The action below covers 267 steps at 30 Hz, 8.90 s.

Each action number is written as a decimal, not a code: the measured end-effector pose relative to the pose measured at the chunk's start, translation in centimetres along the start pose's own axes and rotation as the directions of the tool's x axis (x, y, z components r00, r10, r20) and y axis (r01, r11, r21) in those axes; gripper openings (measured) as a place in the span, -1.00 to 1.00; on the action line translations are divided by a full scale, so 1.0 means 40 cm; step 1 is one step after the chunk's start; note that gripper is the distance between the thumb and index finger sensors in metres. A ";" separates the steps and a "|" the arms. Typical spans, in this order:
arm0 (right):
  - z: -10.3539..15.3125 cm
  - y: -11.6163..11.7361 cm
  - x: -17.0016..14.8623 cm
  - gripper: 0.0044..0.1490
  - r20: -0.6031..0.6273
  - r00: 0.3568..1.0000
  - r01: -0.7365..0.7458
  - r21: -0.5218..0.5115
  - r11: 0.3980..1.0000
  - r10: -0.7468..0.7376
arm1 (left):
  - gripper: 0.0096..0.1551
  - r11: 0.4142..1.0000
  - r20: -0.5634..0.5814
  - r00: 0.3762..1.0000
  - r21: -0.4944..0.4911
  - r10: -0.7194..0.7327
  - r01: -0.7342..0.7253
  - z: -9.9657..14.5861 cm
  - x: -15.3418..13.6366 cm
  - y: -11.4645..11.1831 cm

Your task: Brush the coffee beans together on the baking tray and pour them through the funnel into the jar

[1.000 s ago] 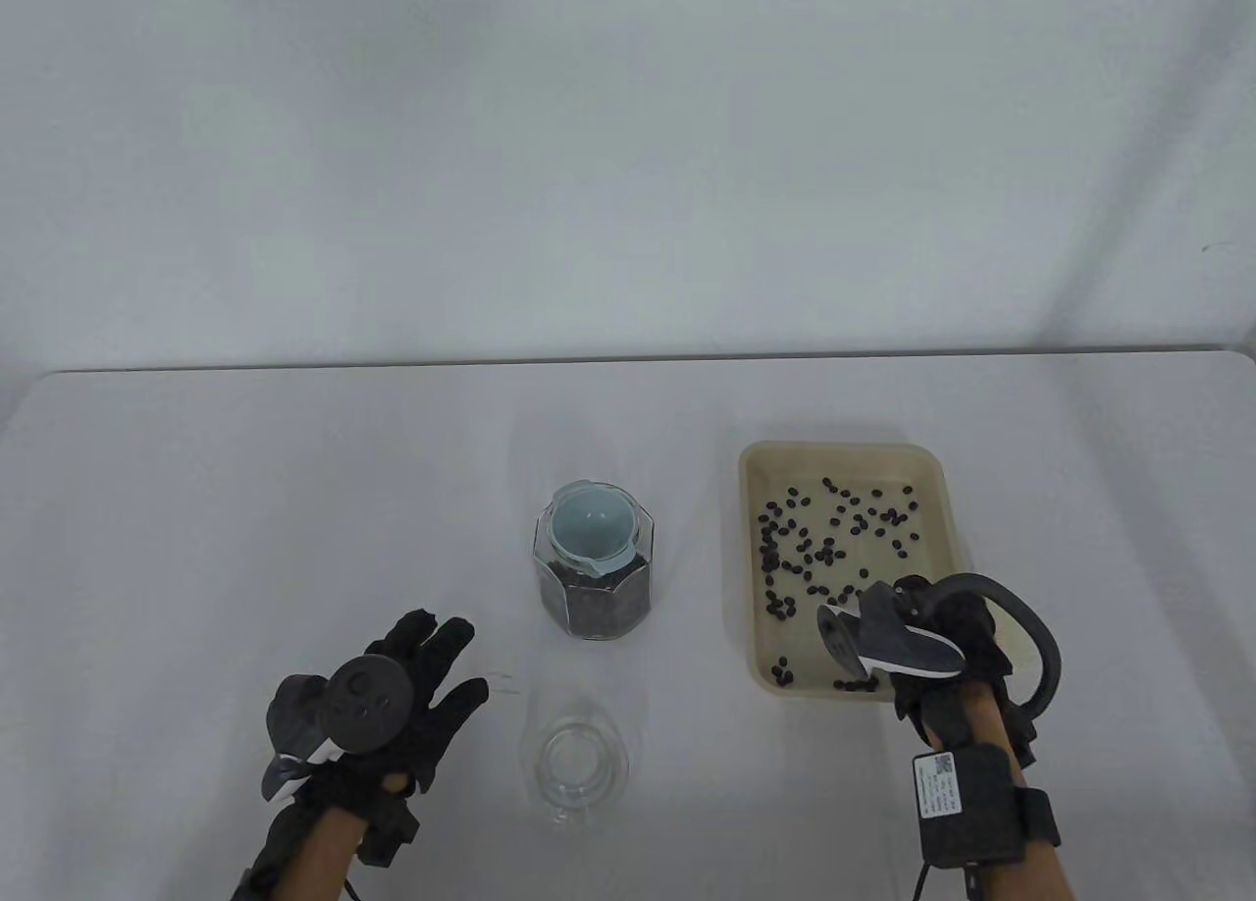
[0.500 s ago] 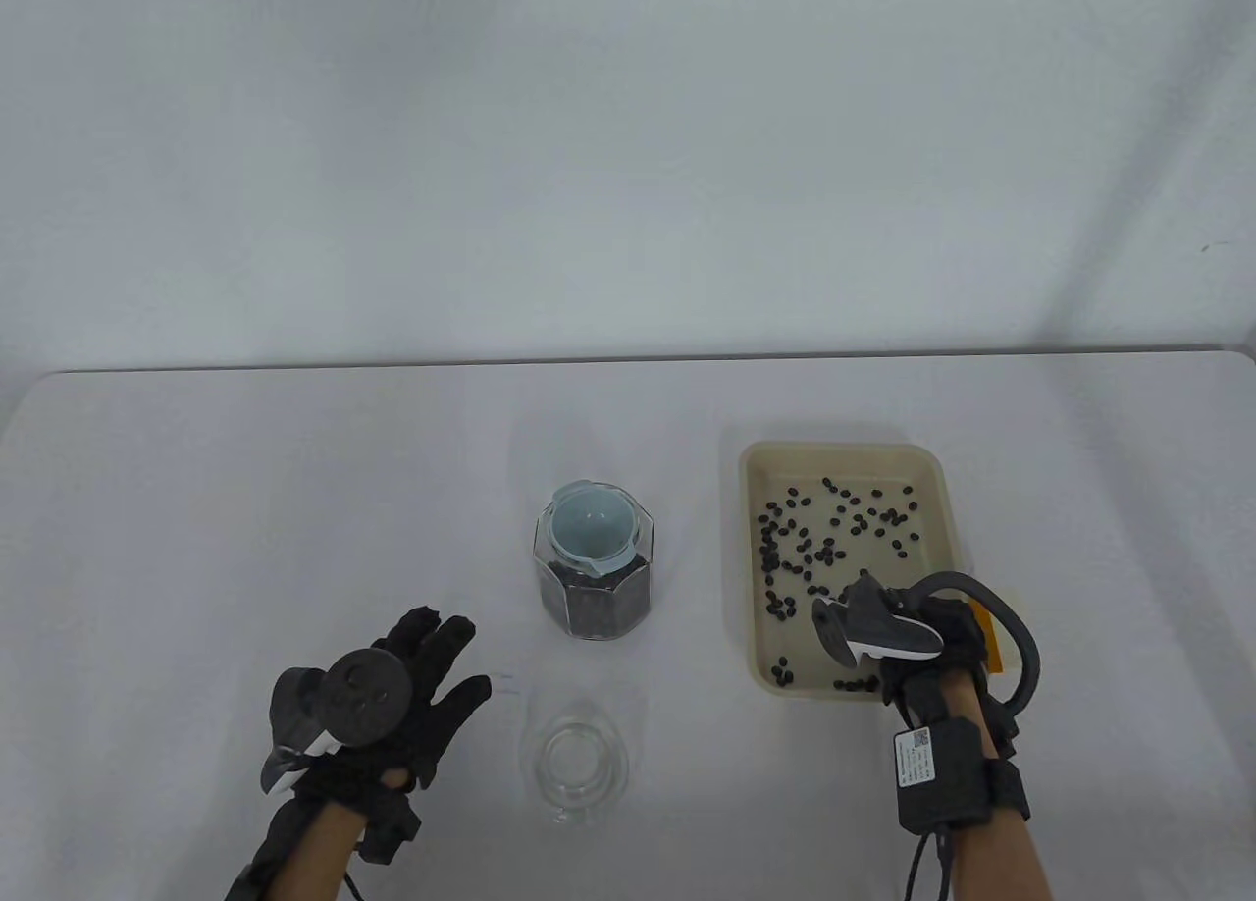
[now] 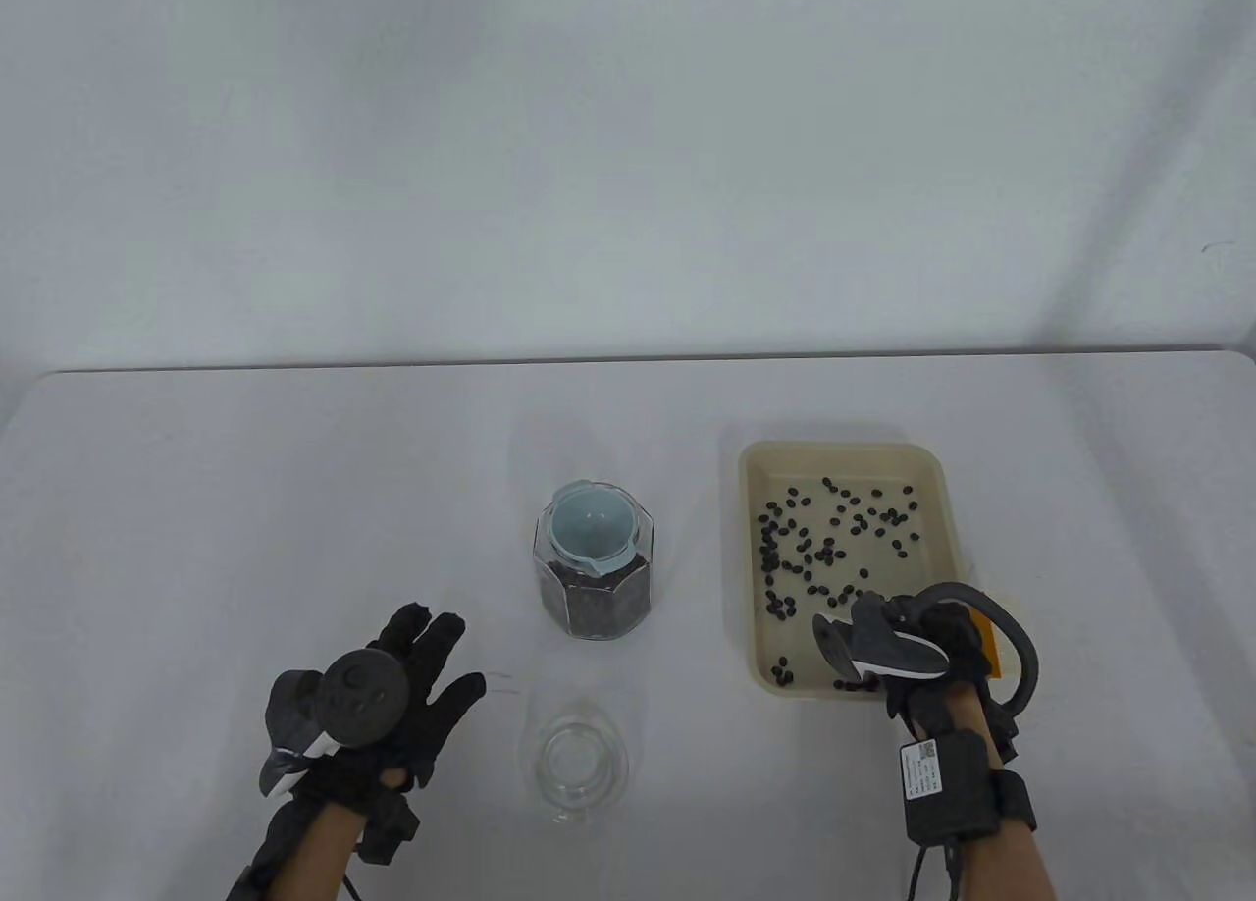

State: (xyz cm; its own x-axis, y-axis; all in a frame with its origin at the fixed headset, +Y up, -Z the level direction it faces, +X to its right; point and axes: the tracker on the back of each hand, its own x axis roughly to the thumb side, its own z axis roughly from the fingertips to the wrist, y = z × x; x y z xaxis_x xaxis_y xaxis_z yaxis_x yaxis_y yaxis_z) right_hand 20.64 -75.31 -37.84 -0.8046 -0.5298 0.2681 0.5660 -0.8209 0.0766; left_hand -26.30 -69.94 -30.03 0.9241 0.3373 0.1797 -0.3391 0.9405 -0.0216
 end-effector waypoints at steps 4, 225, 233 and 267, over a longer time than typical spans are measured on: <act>0.022 -0.052 -0.050 -0.12 -0.028 0.983 0.176 -0.122 0.977 -0.181 | -0.13 1.000 0.001 1.000 0.001 0.000 0.000 0.000 0.000 0.000; -0.099 -0.007 -0.282 -0.49 0.049 0.386 0.781 -0.548 0.298 -0.921 | -0.10 0.990 -0.017 1.000 -0.139 0.007 -0.009 -0.019 -0.029 -0.023; -0.115 0.013 -0.281 -0.49 0.021 0.431 0.767 -0.536 0.353 -0.902 | -0.10 0.990 -0.018 1.000 -0.143 0.006 -0.009 -0.020 -0.029 -0.022; -0.011 -0.011 -0.266 -0.47 -0.072 0.518 0.818 -0.249 0.519 -0.852 | -0.10 0.991 0.016 1.000 -0.137 0.003 0.000 -0.017 -0.020 -0.025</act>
State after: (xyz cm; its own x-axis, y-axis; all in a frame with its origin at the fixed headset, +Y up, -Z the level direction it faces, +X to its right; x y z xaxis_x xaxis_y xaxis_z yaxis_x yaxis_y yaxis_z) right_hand 28.87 -69.43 -41.17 -0.9124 0.4094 0.0046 -0.4092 -0.9122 0.0203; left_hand -26.57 -71.12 -30.81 0.9203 0.3391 0.1951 -0.3121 0.9370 -0.1567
